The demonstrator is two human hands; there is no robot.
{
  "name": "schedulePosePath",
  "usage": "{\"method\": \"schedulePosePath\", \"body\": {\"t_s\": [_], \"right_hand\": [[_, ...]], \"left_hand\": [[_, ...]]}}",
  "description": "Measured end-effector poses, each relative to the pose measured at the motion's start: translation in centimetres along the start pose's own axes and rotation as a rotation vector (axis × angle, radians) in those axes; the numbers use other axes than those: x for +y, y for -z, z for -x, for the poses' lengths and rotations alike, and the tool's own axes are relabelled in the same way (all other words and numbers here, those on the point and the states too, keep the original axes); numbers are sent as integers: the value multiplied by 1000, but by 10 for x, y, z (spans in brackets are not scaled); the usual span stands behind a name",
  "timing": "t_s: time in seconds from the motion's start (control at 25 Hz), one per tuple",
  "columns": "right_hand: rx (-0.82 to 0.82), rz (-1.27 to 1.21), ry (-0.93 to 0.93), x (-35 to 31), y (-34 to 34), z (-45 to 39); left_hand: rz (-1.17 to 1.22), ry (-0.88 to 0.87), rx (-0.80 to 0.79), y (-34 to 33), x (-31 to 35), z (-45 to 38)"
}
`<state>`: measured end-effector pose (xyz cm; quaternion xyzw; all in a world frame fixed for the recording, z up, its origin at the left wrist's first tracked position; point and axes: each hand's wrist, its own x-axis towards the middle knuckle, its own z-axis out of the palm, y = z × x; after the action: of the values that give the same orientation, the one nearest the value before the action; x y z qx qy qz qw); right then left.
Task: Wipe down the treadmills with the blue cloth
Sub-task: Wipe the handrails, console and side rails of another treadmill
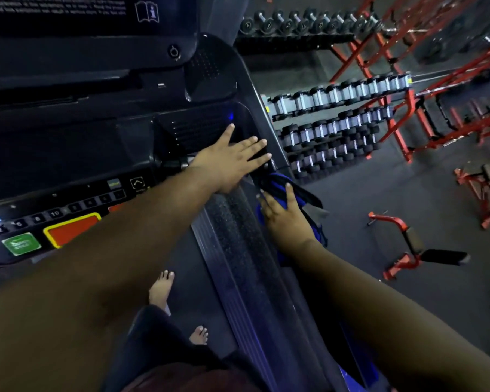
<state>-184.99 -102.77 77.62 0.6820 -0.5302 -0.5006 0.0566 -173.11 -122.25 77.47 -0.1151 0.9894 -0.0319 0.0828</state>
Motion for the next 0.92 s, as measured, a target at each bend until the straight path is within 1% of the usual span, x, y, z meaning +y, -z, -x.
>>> {"method": "schedulePosePath", "body": {"t_s": [0.04,0.08,0.12,0.2,0.28,0.36,0.44,0.56,0.64,0.68,0.76,0.84,0.92], "right_hand": [[-4,-15,46,-7,-10,18],[33,-74,69,-14,-24,41],[108,-156,65,-18,-38,64],[239,-361,-30,-15,-53,91],[262,-552,-150,-2,-48,75],[255,-730,-232,12,-28,44],[283,-829,-297,16,-24,32],[354,-1028,-403,-11,-53,76],[319,-1154,-450,-37,-73,120],[308,-1161,-451,-44,-79,132],[328,-1099,-434,-38,-80,126],[369,-983,-432,-23,-67,91],[354,-837,-451,-9,-41,45]], "left_hand": [[-9,-12,-10,1,0,1],[-18,-21,-7,1,2,2],[-28,-27,5,1,3,3],[-19,-25,25,2,7,6],[19,-2,21,3,18,6],[53,55,26,3,33,4],[72,94,36,4,43,2],[105,89,46,3,59,4],[132,63,36,2,78,7],[143,63,33,3,86,8],[161,83,42,3,94,8],[191,141,65,1,90,10],[197,189,61,-4,83,14]]}}
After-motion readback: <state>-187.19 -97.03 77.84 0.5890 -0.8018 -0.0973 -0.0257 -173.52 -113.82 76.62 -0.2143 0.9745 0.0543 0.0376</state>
